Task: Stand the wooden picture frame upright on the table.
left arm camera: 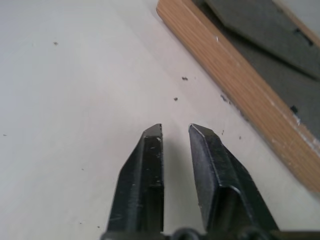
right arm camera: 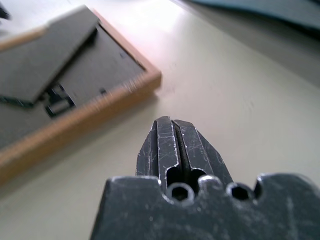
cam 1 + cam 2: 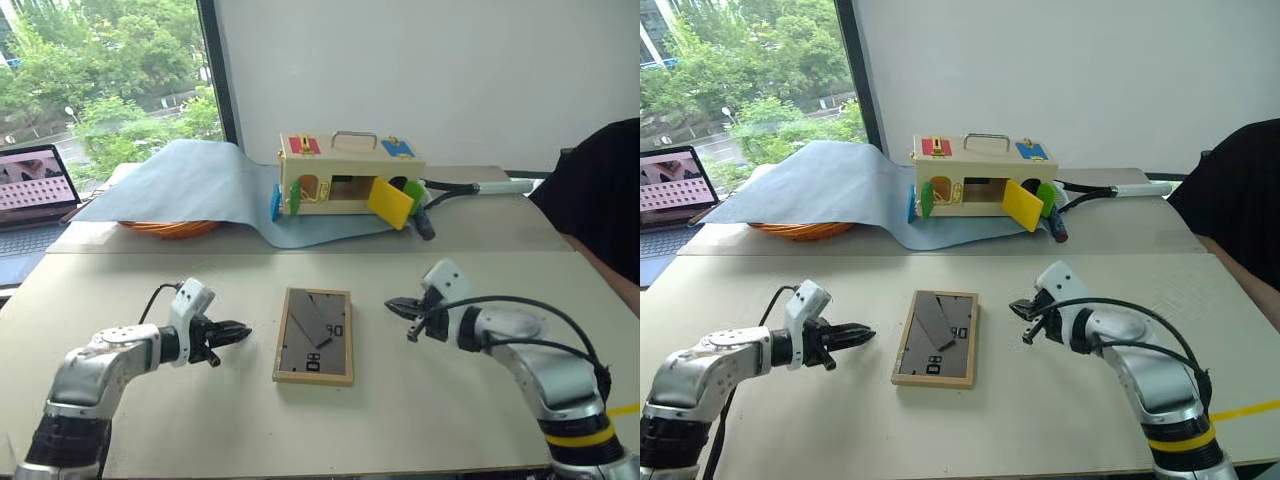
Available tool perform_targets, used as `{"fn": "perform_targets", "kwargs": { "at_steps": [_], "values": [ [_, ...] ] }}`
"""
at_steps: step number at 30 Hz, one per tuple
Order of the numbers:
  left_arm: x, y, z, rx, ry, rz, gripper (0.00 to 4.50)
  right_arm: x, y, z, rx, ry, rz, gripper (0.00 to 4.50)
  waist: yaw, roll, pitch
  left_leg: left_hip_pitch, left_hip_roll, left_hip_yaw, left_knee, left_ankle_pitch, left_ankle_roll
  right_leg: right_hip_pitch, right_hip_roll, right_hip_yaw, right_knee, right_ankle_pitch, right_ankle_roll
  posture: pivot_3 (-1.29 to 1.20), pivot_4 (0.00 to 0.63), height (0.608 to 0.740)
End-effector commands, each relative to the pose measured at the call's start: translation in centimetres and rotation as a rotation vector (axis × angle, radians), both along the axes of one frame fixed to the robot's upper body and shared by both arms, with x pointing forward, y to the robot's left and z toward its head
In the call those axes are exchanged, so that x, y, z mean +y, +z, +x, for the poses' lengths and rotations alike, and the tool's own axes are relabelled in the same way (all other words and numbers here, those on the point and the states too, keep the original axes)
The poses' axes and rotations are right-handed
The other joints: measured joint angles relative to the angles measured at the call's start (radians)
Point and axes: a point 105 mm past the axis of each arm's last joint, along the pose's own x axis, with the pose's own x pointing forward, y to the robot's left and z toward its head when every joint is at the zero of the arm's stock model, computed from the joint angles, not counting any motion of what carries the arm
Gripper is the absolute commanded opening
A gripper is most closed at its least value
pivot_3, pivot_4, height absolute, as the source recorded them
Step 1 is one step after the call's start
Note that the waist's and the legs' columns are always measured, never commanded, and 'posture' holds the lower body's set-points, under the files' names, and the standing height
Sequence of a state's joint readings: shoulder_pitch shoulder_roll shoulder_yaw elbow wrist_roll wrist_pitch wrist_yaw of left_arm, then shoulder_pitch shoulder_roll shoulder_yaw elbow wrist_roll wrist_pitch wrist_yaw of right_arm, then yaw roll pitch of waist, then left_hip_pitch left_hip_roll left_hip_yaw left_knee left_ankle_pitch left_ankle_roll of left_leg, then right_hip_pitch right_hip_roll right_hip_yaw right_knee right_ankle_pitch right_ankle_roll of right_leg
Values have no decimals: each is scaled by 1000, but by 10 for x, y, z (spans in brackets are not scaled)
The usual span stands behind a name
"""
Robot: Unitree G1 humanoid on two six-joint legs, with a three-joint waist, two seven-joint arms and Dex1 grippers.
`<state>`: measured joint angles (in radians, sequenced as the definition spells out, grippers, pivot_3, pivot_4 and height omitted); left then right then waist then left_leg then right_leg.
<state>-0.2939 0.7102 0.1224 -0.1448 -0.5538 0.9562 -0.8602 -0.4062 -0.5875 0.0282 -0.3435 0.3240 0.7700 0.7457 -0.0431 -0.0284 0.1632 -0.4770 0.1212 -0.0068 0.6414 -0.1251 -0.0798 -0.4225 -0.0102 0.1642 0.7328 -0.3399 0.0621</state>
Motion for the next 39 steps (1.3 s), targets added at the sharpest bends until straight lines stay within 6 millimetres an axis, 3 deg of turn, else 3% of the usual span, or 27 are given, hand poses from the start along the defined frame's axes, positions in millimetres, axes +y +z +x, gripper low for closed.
{"fn": "perform_targets", "kwargs": {
  "at_steps": [1, 6, 7, 13, 17, 21, 28, 37, 39],
  "values": [
    [-14, -3, -17, 115, -64, -27, 2667, 17, 13, -4, -6, 102, 18, 0, 1, 0, 0, 0, 0, 0, 0, 0, 0, 0, 0, 0, 0, 0, 0, 0, 150, 670],
    [-14, -2, -40, 257, -92, -96, 4267, 11, -8, -17, 84, 155, -75, 0, 5, -1, 1, 0, 0, 0, 0, 0, 0, 0, 0, -1, 0, 0, 0, 0, 150, 670],
    [-15, 0, -43, 279, -94, -122, 4410, 9, -12, -21, 104, 164, -84, 0, 6, -1, 1, 0, 0, 0, 0, 0, 0, 0, 0, -1, 0, 0, 0, 0, 150, 670],
    [-39, -2, -58, 468, -139, -271, 4410, -2, -39, -33, 120, 212, -231, 0, 3, -1, 1, 0, 0, 0, 0, 0, 0, 0, 0, -1, 0, -1, 0, 0, 150, 670],
    [-53, -4, -43, 491, -95, -360, 4410, -4, -50, -34, 111, 230, -281, 0, 5, -1, 1, 0, 0, 0, 1, 0, 0, 1, 0, -1, 0, 0, 1, 0, 150, 670],
    [-72, -16, -37, 557, -95, -350, 4410, 5, -58, -36, 88, 259, -287, 0, 11, -1, 1, 1, -1, -1, 2, 0, 0, 1, 0, -1, 0, 0, 1, 0, 150, 670],
    [-96, -18, -48, 630, -172, -417, 4410, 26, -70, -33, 41, 311, -307, 0, 17, -3, -2, 3, -1, -2, 2, 0, 0, 3, 0, -1, 0, 1, 1, 0, 150, 670],
    [-96, -13, -46, 641, -153, -456, 4410, 33, -77, -36, 41, 327, -322, 0, 7, -4, -2, 4, -1, -2, 2, 0, 0, 4, 0, -1, 0, 1, 1, 0, 150, 670],
    [-89, -12, -38, 628, -97, -471, 3892, 30, -79, -35, 47, 319, -333, 0, 3, -4, -2, 4, -1, -2, 2, 0, 0, 4, 0, -1, 0, 1, 1, 0, 150, 670]
  ]
}}
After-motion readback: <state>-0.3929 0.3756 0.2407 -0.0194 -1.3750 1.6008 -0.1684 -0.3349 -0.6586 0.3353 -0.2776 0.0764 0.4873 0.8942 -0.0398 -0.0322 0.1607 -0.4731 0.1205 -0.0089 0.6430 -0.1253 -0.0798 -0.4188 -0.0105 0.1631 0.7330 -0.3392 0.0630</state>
